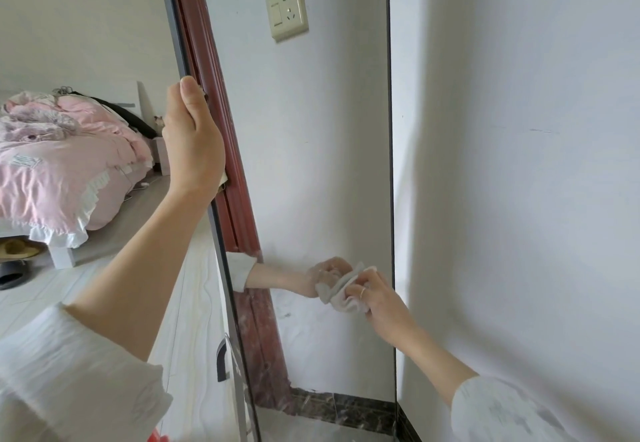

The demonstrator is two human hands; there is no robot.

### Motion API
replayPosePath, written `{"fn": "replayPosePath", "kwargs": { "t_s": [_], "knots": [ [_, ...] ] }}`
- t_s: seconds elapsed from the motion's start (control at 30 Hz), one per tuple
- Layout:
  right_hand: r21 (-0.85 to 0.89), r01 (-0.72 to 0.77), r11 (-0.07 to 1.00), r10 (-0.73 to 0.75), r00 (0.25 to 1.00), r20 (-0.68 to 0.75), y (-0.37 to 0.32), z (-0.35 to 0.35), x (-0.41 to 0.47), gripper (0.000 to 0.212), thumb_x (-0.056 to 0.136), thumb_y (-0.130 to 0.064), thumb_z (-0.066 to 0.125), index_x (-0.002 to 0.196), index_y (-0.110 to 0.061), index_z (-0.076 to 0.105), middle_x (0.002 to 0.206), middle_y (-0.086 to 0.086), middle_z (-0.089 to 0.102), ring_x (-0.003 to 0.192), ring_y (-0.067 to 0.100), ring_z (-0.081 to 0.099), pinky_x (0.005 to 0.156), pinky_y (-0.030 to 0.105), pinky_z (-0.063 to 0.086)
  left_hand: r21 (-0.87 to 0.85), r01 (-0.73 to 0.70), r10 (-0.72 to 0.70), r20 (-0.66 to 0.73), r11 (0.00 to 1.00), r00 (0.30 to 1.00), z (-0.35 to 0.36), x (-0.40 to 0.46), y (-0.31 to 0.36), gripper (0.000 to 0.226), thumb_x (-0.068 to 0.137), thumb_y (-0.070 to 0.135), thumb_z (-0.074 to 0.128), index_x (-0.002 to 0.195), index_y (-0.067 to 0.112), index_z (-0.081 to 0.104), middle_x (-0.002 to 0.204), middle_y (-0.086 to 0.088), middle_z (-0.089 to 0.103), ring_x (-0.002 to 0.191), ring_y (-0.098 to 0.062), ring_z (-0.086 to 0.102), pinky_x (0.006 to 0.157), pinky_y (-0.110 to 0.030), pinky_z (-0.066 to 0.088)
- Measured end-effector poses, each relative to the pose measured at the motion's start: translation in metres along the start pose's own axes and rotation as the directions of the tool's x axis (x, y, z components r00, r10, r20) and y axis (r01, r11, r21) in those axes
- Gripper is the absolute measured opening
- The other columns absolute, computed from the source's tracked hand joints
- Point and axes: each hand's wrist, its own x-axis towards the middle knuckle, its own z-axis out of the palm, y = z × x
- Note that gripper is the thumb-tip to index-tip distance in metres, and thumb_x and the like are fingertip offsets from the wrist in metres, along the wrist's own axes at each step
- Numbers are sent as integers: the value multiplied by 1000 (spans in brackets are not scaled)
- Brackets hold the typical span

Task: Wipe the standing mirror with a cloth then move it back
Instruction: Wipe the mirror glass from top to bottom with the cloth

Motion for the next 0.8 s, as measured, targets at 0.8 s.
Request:
{"fn": "replayPosePath", "kwargs": {
  "t_s": [0.8],
  "knots": [
    [171, -104, 980, 80, 987, 138, -21, -14, 22, 21, 87, -5, 50, 101, -9, 65, 106, 4, 52, 110, 24, 48, 89, 28, 40, -67, 50, -46, 56, 997, 997, -5, -9, 0, 25, 102, 24, 17, 84, 19, 34, 73, 12, 29, 63, 6, 33, 69, -7, 32]
  ]
}}
